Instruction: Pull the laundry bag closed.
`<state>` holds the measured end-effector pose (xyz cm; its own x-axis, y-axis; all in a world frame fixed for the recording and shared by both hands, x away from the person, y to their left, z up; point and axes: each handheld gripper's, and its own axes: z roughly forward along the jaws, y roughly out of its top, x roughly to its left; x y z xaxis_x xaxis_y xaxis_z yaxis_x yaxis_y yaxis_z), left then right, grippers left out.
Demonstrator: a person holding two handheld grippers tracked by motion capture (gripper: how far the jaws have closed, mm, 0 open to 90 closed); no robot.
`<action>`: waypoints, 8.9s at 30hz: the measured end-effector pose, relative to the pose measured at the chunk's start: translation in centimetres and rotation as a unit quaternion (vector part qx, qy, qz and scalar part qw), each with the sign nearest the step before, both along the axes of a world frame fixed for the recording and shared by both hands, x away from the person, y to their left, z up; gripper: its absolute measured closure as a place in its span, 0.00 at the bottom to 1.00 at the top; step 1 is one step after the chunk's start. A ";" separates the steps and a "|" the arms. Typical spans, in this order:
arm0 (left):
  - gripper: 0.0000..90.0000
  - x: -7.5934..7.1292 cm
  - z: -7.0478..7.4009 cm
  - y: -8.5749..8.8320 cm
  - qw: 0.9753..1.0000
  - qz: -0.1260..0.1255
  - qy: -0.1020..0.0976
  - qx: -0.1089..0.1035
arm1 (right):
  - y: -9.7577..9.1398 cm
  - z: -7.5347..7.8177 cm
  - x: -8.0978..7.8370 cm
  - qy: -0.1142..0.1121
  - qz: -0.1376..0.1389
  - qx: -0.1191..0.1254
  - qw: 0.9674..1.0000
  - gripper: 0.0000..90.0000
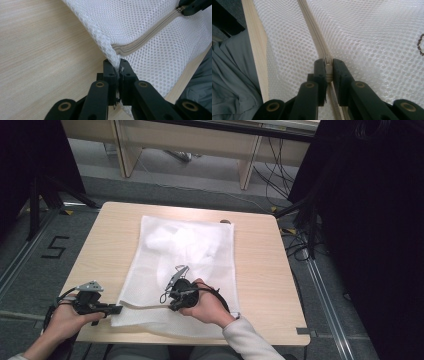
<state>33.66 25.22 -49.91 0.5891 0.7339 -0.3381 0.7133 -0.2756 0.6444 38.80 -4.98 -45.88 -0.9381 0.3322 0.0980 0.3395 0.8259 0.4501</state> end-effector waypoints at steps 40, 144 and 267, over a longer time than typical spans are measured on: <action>0.95 0.1 0.0 0.2 1.000 -0.003 0.000 0.005 | -1.8 0.5 0.0 0.000 -0.011 -0.001 1.000 0.91; 0.95 0.1 0.0 0.3 1.000 0.004 0.001 0.005 | -7.1 0.8 -0.1 0.009 -0.045 -0.010 0.999 0.92; 0.95 0.1 0.0 0.4 1.000 0.005 0.005 0.012 | -12.1 0.8 -1.0 0.013 -0.072 -0.020 0.997 0.91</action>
<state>33.73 25.60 -49.90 0.5782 0.7476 -0.3268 0.7227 -0.2833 0.6305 37.79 -17.06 -45.10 -0.8773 0.4682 0.1056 0.4677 0.7844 0.4074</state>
